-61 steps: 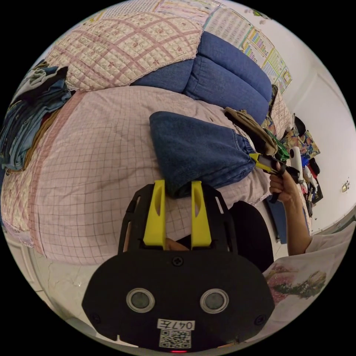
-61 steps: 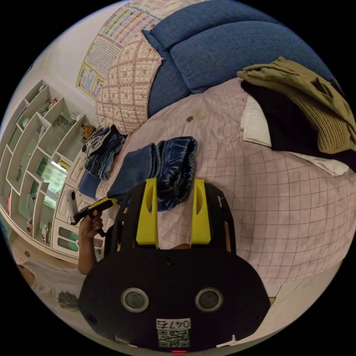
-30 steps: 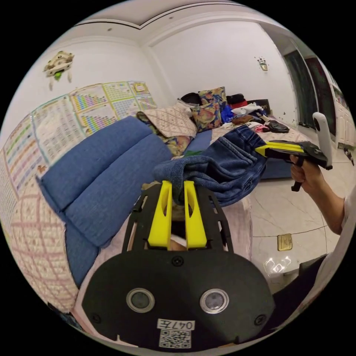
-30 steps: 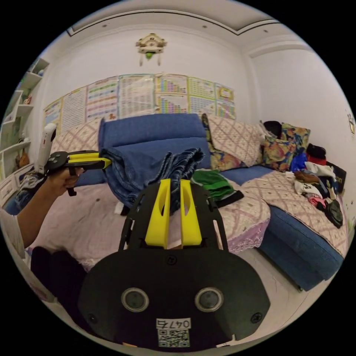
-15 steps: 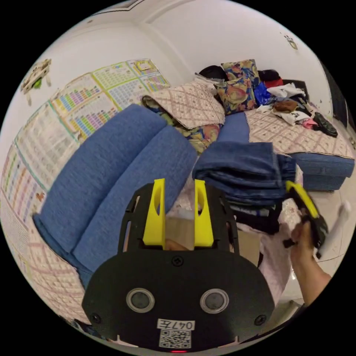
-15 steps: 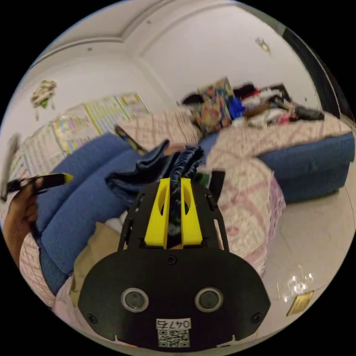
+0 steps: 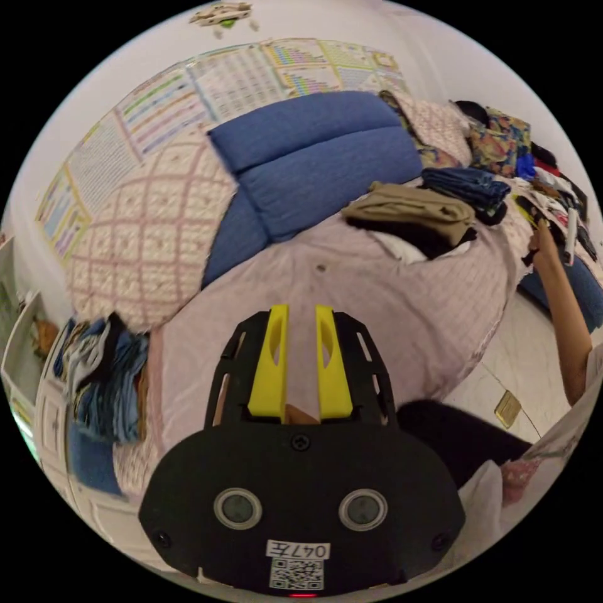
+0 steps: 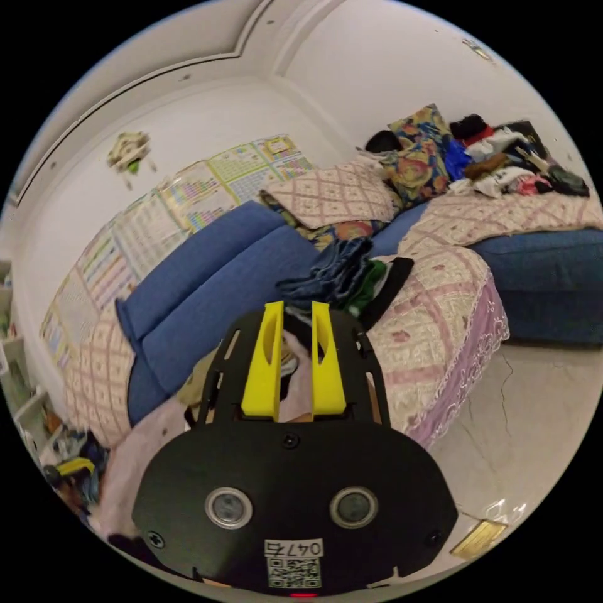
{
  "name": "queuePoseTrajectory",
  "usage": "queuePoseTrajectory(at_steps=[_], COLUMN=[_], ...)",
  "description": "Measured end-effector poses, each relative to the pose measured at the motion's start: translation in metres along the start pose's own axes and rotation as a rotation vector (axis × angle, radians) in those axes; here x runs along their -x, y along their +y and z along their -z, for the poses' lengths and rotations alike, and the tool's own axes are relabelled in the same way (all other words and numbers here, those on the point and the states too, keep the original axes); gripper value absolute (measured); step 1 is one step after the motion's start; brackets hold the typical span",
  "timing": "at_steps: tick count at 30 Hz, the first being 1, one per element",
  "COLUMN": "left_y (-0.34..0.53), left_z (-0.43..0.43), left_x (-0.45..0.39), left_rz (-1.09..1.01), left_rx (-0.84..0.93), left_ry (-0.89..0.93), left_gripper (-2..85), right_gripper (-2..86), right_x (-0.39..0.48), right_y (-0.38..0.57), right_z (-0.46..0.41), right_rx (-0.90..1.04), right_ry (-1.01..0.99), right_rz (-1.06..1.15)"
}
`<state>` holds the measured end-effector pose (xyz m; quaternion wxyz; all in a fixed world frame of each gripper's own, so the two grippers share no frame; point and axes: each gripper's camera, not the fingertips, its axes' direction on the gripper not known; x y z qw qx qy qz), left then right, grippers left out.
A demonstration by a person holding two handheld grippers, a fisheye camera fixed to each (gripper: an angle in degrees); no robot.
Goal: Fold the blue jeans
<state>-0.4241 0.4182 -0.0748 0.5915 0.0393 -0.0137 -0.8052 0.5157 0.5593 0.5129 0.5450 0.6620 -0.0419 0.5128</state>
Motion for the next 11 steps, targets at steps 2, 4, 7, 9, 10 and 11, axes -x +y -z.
queuePoseTrajectory(at_steps=[2,4,7,9,10,11], left_y=[0.022,0.028,0.025,0.023,0.022,0.021], left_z=[0.032,0.050,0.086,0.111,0.126,0.141], left_x=[0.009,0.013,0.015,0.017,0.019,0.022], left_rz=[0.046,0.073,0.081,0.099,0.110,0.119], left_rx=[0.049,0.086,0.091,0.059,0.046,0.033], left_ry=[-0.079,-0.093,-0.025,0.017,0.056,0.093], left_gripper=[6.2,5.5,5.3,5.3,5.3,5.4], right_gripper=[2.1,2.0,3.0,4.6,6.3,8.5], right_x=[0.094,0.163,0.277,0.346,0.389,0.431], right_y=[0.033,0.053,0.071,0.076,0.082,0.090], right_z=[-0.024,-0.049,-0.097,-0.137,-0.167,-0.198], right_rx=[0.056,0.097,0.142,0.187,0.227,0.259], right_ry=[-0.022,-0.056,-0.134,-0.147,-0.135,-0.114], right_rz=[0.166,0.277,0.484,0.644,0.751,0.855])
